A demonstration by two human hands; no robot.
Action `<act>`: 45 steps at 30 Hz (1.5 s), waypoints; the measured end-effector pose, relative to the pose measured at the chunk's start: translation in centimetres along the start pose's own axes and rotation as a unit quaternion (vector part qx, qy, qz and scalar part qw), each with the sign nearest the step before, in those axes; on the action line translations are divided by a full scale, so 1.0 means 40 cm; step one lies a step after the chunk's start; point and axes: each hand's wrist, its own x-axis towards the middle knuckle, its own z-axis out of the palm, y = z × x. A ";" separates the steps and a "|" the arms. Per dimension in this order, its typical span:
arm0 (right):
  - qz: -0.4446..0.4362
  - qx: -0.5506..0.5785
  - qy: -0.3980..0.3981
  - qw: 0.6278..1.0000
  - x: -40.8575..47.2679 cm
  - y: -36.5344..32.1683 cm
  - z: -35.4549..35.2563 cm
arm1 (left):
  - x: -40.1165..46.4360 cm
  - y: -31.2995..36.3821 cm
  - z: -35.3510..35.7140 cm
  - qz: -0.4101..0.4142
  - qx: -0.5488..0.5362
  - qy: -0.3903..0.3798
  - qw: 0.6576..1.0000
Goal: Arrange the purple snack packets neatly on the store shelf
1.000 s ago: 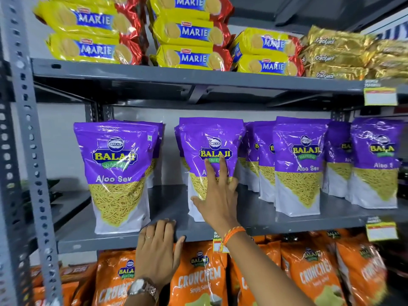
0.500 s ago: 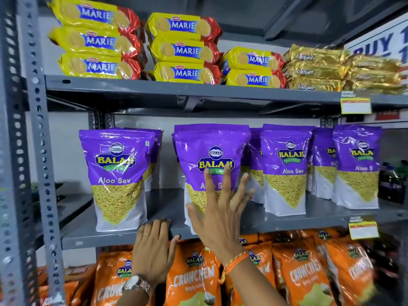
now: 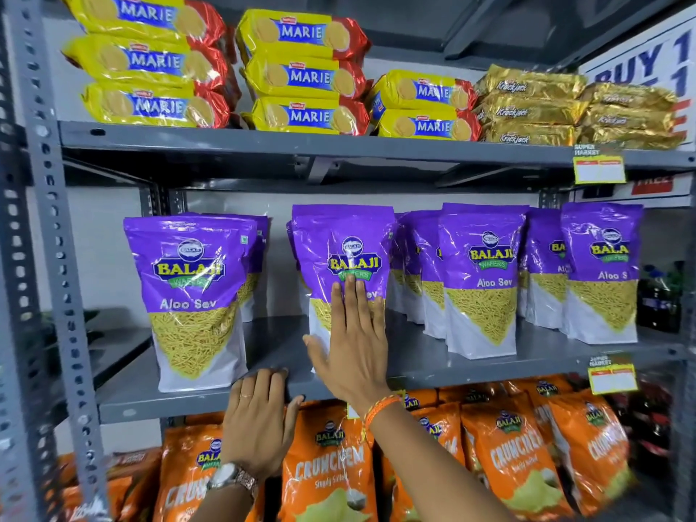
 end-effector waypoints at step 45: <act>0.073 -0.082 -0.044 0.993 0.024 -0.023 0.002 | 0.002 -0.002 -0.004 -0.009 0.000 -0.036 0.999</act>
